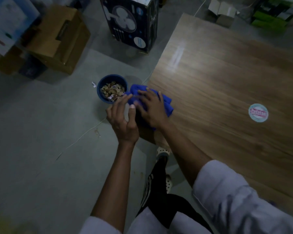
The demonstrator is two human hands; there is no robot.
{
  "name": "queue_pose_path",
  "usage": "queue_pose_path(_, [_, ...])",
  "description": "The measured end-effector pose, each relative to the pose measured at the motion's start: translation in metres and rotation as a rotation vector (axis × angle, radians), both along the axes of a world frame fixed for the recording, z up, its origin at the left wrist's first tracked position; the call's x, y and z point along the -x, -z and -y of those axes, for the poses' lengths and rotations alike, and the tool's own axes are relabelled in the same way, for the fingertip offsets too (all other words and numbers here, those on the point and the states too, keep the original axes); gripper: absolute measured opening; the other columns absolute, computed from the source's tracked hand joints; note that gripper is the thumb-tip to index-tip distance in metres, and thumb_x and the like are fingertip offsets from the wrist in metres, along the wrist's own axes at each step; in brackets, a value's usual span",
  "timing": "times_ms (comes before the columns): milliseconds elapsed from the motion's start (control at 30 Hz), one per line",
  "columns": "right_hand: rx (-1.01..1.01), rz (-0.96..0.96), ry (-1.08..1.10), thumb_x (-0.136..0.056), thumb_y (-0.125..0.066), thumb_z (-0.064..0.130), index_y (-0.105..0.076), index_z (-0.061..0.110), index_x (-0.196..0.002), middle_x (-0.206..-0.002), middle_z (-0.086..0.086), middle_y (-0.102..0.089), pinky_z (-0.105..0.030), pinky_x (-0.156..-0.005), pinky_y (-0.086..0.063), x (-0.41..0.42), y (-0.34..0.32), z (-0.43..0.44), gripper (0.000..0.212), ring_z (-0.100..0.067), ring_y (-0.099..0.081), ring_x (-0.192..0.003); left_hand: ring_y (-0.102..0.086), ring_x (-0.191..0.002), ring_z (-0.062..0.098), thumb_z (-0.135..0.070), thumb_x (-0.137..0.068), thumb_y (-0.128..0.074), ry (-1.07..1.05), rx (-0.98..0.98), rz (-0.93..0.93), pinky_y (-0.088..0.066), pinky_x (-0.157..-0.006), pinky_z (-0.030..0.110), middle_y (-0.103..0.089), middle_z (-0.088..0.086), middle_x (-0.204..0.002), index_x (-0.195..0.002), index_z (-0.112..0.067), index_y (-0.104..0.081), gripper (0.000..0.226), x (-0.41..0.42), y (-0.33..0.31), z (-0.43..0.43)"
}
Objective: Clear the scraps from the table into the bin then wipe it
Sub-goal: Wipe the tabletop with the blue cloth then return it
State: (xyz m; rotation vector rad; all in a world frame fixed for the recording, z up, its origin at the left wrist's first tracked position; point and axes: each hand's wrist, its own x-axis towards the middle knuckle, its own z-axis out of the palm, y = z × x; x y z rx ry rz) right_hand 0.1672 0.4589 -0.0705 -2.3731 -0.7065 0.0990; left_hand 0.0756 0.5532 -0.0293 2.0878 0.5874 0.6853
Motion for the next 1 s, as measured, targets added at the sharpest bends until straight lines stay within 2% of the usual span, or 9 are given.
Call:
queue_pose_path(100, [0.123, 0.071, -0.090, -0.099, -0.052, 0.046, -0.059, 0.022, -0.143, -0.157, -0.001, -0.048, -0.056, -0.127, -0.007, 0.041, 0.029, -0.004, 0.051, -0.030, -0.021, -0.156, -0.051, -0.118, 0.018, -0.036, -0.097, -0.050, 0.035, 0.050, -0.089, -0.041, -0.101, 0.040, -0.068, -0.007, -0.128, -0.124, -0.019, -0.070, 0.038, 0.025, 0.018, 0.004])
queue_pose_path(267, [-0.211, 0.084, -0.213, -0.090, -0.073, 0.014, -0.069, 0.008, -0.132, -0.144, -0.011, -0.061, -0.053, -0.125, -0.024, 0.089, 0.033, 0.002, 0.043, -0.037, -0.039, -0.148, -0.050, -0.115, 0.021, -0.038, -0.093, -0.053, 0.034, 0.112, -0.164, -0.045, -0.097, 0.043, -0.069, -0.004, -0.122, -0.121, -0.019, -0.071, 0.038, 0.052, 0.015, 0.007])
queue_pose_path(433, [-0.183, -0.090, -0.283, -0.070, -0.071, -0.012, -0.069, 0.005, -0.130, -0.144, -0.012, -0.061, -0.052, -0.124, -0.028, 0.123, 0.019, 0.036, 0.061, -0.032, -0.037, -0.149, -0.050, -0.114, 0.023, -0.043, -0.094, -0.050, 0.108, 0.131, -0.245, -0.045, -0.096, 0.050, -0.068, -0.004, -0.120, -0.120, -0.022, -0.072, 0.040, 0.077, 0.008, 0.018])
queue_pose_path(500, [-0.213, -0.147, -0.224, -0.075, -0.064, -0.005, -0.071, 0.008, -0.128, -0.140, -0.008, -0.064, -0.054, -0.116, -0.039, 0.142, 0.011, 0.061, 0.055, -0.028, -0.045, -0.144, -0.049, -0.113, 0.020, -0.041, -0.095, -0.050, 0.109, 0.122, -0.235, -0.045, -0.097, 0.051, -0.069, -0.007, -0.119, -0.118, -0.022, -0.072, 0.038, 0.086, 0.003, 0.020])
queue_pose_path(600, [-0.290, 0.101, 0.126, -0.088, -0.057, 0.012, -0.071, 0.013, -0.128, -0.138, -0.005, -0.066, -0.049, -0.105, -0.048, 0.171, -0.011, 0.088, 0.042, -0.028, -0.057, -0.134, -0.048, -0.109, 0.015, -0.037, -0.097, -0.050, 0.108, 0.127, -0.146, -0.045, -0.098, 0.046, -0.069, -0.009, -0.115, -0.115, -0.022, -0.073, 0.033, 0.092, -0.006, 0.023])
queue_pose_path(667, [-0.198, 0.223, 0.325, -0.095, -0.061, 0.026, -0.066, 0.017, -0.136, -0.148, -0.004, -0.058, -0.050, -0.119, -0.034, 0.178, -0.028, 0.083, 0.043, -0.028, -0.044, -0.146, -0.050, -0.112, 0.018, -0.038, -0.098, -0.048, 0.133, 0.140, -0.134, -0.043, -0.101, 0.039, -0.069, -0.006, -0.118, -0.118, -0.021, -0.071, 0.035, 0.089, -0.006, 0.030])
queue_pose_path(767, [0.099, 0.091, 0.352, -0.099, -0.043, 0.051, -0.042, 0.022, -0.156, -0.170, -0.003, -0.024, -0.060, -0.124, -0.007, 0.169, -0.026, 0.051, 0.064, -0.027, -0.008, -0.159, -0.051, -0.125, 0.025, -0.046, -0.100, -0.039, 0.224, 0.120, -0.237, -0.033, -0.110, 0.021, -0.064, 0.006, -0.135, -0.131, -0.013, -0.065, 0.052, 0.078, 0.005, 0.038])
queue_pose_path(900, [0.311, -0.035, 0.372, -0.103, -0.042, 0.049, -0.010, 0.026, -0.165, -0.173, 0.000, 0.002, -0.065, -0.121, -0.004, 0.159, 0.018, 0.035, 0.074, -0.030, 0.011, -0.158, -0.041, -0.144, 0.024, -0.058, -0.098, -0.037, 0.390, 0.240, -0.409, -0.035, -0.118, 0.049, -0.046, 0.007, -0.155, -0.149, -0.016, -0.049, 0.068, 0.061, 0.024, 0.043])
queue_pose_path(1000, [0.359, 0.025, 0.343, -0.103, -0.030, 0.049, -0.009, 0.028, -0.165, -0.173, 0.000, -0.001, -0.060, -0.124, -0.005, 0.158, 0.028, 0.040, 0.069, -0.032, 0.006, -0.159, -0.018, -0.155, 0.016, -0.052, -0.100, -0.042, 0.497, 0.228, -0.471, -0.024, -0.125, 0.044, -0.020, 0.003, -0.169, -0.160, -0.018, -0.027, 0.071, 0.063, 0.029, 0.044])
